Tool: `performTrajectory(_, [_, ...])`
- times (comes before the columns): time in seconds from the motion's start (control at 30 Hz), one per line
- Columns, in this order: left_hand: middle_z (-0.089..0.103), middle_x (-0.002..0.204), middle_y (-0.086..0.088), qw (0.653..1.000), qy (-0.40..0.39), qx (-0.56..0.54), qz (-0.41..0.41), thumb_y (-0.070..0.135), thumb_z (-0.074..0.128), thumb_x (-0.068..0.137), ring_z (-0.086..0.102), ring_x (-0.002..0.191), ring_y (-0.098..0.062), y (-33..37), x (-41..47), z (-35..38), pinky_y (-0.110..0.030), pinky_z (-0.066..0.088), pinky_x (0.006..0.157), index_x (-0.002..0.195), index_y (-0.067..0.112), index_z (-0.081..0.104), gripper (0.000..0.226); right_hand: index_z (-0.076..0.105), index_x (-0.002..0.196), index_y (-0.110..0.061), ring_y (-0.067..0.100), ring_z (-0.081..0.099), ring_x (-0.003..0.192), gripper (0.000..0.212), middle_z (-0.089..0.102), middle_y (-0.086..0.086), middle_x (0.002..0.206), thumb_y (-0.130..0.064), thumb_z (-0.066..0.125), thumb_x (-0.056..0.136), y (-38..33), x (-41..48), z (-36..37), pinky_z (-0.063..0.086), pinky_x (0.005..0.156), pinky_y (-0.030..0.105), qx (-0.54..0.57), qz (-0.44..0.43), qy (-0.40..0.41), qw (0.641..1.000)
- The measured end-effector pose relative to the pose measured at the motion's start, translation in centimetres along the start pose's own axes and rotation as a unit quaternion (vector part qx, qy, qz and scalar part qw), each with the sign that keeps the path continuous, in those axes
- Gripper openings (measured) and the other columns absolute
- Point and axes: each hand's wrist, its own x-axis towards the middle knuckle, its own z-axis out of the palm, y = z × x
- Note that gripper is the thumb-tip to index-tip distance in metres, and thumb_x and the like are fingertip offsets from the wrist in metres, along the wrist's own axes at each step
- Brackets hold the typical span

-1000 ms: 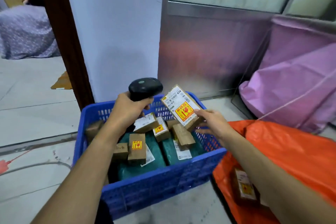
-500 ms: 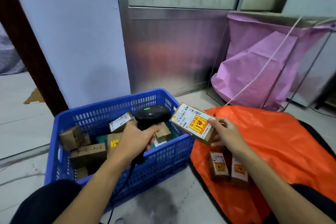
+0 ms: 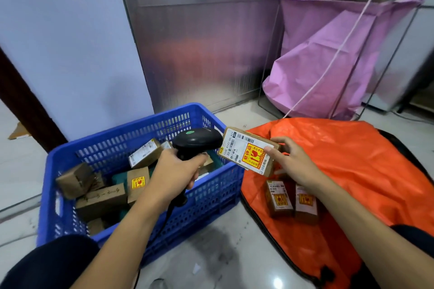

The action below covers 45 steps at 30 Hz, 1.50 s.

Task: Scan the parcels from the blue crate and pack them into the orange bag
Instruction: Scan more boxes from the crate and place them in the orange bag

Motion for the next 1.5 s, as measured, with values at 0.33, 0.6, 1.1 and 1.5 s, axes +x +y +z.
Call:
performTrajectory(0.33, [0.054, 0.052, -0.009, 0.999, -0.034, 0.034, -0.009, 0.02, 0.069, 0.094, 0.046, 0.044, -0.023, -0.6, 1.1, 0.7, -0.031, 0.044, 0.052, 0.056, 0.011, 0.053, 0.042, 0.054, 0.134, -0.022, 0.015, 0.07, 0.1, 0.041, 0.067, -0.001, 0.118, -0.037, 0.066, 0.098, 1.2, 0.8, -0.7, 0.064, 0.069, 0.039, -0.021, 0.007, 0.025, 0.999])
performTrajectory(0.6, [0.052, 0.05, -0.007, 0.999, -0.038, 0.035, -0.007, 0.016, 0.068, 0.094, 0.044, 0.041, -0.018, 0.2, 0.7, 0.8, -0.022, 0.04, 0.044, 0.054, 0.01, 0.053, 0.043, 0.055, 0.134, -0.023, 0.016, 0.069, 0.1, 0.04, 0.066, 0.001, 0.12, -0.036, 0.066, 0.098, 1.0, 0.8, -0.1, 0.063, 0.068, 0.036, -0.04, 0.001, 0.018, 0.999])
performTrajectory(1.1, [0.054, 0.05, -0.005, 0.997, -0.042, 0.057, -0.001, 0.017, 0.067, 0.094, 0.047, 0.042, -0.017, -0.3, 0.9, 0.5, -0.021, 0.044, 0.047, 0.054, 0.012, 0.054, 0.043, 0.053, 0.136, -0.024, 0.012, 0.07, 0.098, 0.042, 0.067, -0.002, 0.12, -0.04, 0.064, 0.099, 1.0, 0.4, -0.2, 0.058, 0.064, 0.027, -0.039, 0.003, 0.005, 0.999])
performTrajectory(1.5, [0.073, 0.078, -0.013, 0.994, 0.004, -0.099, -0.046, 0.021, 0.073, 0.097, 0.062, 0.065, -0.019, -3.1, 3.2, 2.8, -0.028, 0.055, 0.066, 0.106, 0.01, 0.072, 0.015, 0.061, 0.128, -0.009, 0.024, 0.076, 0.083, 0.038, 0.079, 0.012, 0.103, -0.023, 0.071, 0.095, 1.0, -1.1, 0.1, 0.065, 0.073, 0.042, 0.184, 0.111, -0.033, 0.976])
